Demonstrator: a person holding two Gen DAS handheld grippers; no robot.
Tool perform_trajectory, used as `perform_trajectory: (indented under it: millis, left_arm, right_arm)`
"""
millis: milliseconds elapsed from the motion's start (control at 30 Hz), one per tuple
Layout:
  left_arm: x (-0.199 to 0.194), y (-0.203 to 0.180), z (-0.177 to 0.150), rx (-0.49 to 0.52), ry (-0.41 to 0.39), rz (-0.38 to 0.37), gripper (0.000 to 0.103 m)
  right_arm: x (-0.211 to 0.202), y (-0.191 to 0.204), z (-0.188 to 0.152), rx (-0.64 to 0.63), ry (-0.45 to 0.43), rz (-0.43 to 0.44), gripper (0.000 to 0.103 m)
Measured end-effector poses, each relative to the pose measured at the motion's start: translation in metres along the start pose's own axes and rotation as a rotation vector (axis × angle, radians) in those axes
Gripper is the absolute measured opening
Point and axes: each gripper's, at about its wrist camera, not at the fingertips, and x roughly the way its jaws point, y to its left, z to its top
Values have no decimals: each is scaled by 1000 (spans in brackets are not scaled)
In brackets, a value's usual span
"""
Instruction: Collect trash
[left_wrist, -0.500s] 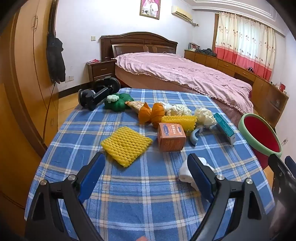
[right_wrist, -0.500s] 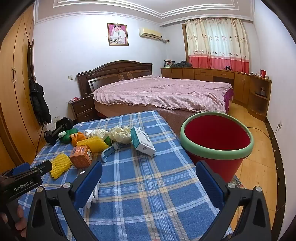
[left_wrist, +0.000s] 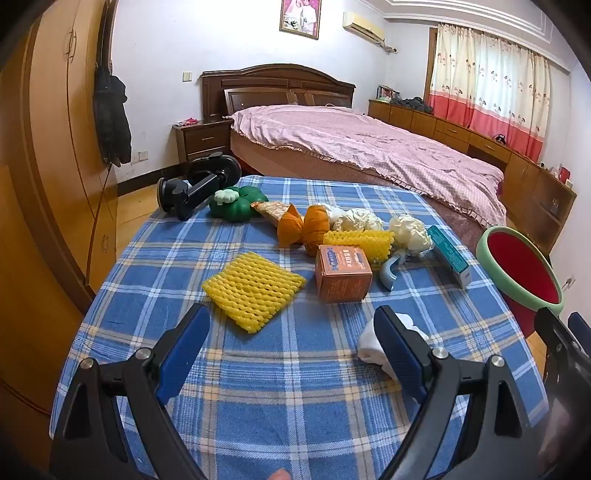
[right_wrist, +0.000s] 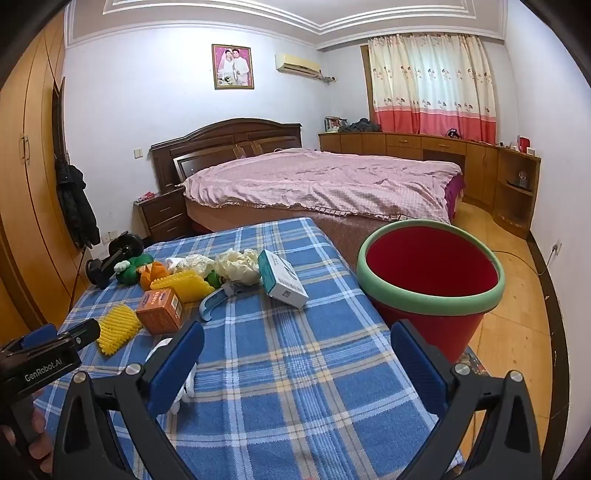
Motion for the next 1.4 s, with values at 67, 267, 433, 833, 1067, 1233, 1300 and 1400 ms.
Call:
perform_trajectory:
  millis: [67,267,433,833,1067,1233,1300,1400]
  left_arm:
    - [0,0,0,0,0,0,91]
    - [-2,1,1,0,0,0,91]
    - [-2,0,0,0,-1,2,91]
    - [-2,0,-1,0,-1,2,91]
    - [-2,0,0,0,-1,1,91]
    - [-2,0,0,-1,0,0,91]
    - [-2,0,0,-1,0,1,91]
    - [-2,0,-1,-2,-1,1,91]
  right_arm:
    - [-1,0,0,0,-1,0,103]
    - [0,0,0,0,2,-1,103]
    - [0,0,0,-1,3,-1,103]
    - [-1,0,0,-1,4,-1,103]
    - [-1,0,0,0,4,-2,103]
    - [0,-1,0,-1,5,-2,103]
    - [0,-1,0,0,5,-2,103]
    - [0,-1,0,0,5,-2,103]
